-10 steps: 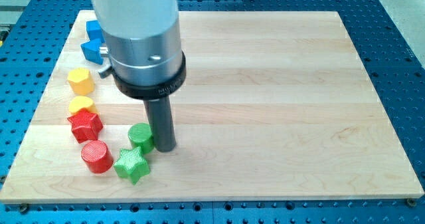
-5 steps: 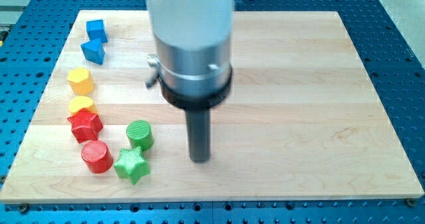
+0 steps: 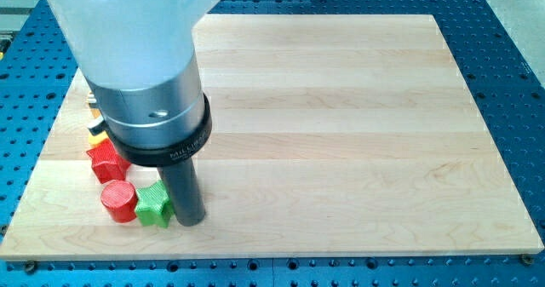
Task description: Push the green star into the red blocks
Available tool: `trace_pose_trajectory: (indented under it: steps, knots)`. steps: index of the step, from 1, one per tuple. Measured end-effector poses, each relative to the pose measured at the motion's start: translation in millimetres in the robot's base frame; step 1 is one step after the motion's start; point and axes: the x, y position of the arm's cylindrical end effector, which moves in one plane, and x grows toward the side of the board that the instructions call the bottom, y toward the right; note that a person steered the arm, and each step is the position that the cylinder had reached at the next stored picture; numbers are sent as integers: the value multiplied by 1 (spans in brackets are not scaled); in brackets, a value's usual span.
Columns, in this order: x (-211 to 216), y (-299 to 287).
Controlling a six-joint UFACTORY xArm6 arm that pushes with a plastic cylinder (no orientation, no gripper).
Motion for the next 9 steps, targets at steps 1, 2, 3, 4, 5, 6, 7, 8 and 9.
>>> trace_pose_trajectory:
  steps: [1, 2, 3, 4, 5, 6, 7, 8, 9]
  knots:
    - [-8, -14]
    - [-9, -27]
    - [-9, -28]
    - [-5, -22]
    - [13, -21]
    - [24, -26]
    - [25, -33]
    - [-17, -36]
    - [-35, -46]
